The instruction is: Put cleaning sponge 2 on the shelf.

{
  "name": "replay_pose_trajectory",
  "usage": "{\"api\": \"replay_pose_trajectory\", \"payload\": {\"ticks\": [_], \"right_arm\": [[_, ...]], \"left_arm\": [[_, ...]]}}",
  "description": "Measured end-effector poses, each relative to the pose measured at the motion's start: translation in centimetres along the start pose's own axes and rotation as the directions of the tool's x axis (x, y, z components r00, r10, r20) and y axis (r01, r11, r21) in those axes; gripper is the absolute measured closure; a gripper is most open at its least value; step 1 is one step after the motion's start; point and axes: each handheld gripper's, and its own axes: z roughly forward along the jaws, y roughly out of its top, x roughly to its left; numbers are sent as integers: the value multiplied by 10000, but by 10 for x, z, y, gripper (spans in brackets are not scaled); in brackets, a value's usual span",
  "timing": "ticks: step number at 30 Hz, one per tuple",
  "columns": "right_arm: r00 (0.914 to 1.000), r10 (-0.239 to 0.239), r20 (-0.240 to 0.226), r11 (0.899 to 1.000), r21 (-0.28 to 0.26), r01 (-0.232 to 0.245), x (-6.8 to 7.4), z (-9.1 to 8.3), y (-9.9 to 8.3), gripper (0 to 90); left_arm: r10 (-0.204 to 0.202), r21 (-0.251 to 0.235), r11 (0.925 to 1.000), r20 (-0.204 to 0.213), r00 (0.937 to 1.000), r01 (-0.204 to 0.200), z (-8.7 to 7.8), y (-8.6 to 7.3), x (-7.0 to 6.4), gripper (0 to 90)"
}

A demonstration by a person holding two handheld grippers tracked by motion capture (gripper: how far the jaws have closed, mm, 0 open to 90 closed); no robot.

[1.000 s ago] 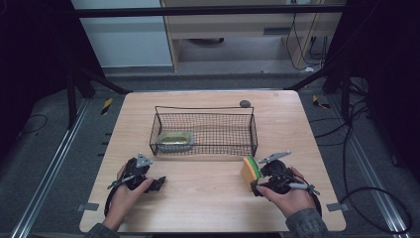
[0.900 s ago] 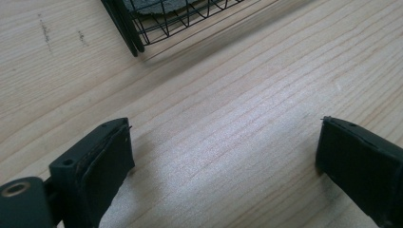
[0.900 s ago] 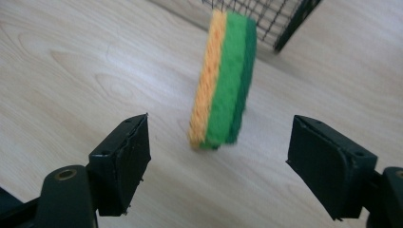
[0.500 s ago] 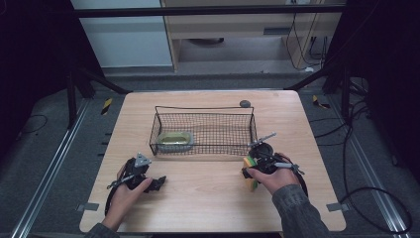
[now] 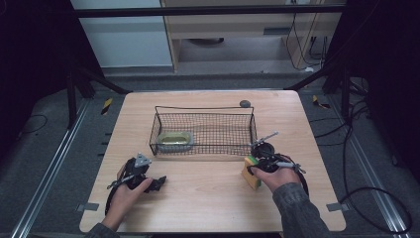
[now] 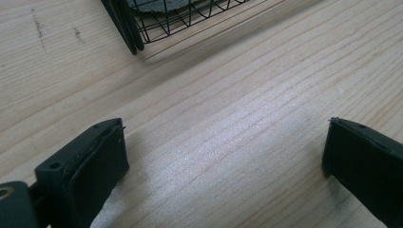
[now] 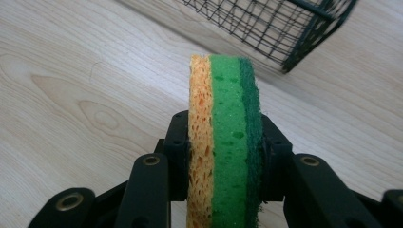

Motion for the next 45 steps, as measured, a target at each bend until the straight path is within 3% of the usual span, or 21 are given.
{"api": "replay_pose_trajectory", "payload": {"ticks": [9,21,45], "right_arm": [[10000,20,58,9980,-636,-17,-32,-14,-7,640],[9979,-142,636,9947,-1006,206,-65,-24,2,641],[9876,-394,1523,9829,-1717,657,-93,-47,54,642]], "left_arm": [[52,-282,9996,130,9999,-48,1,-3,1,0],[89,-411,9991,125,9999,-84,1,-4,2,0],[79,-412,9991,174,9998,-72,2,-4,2,0]]}}
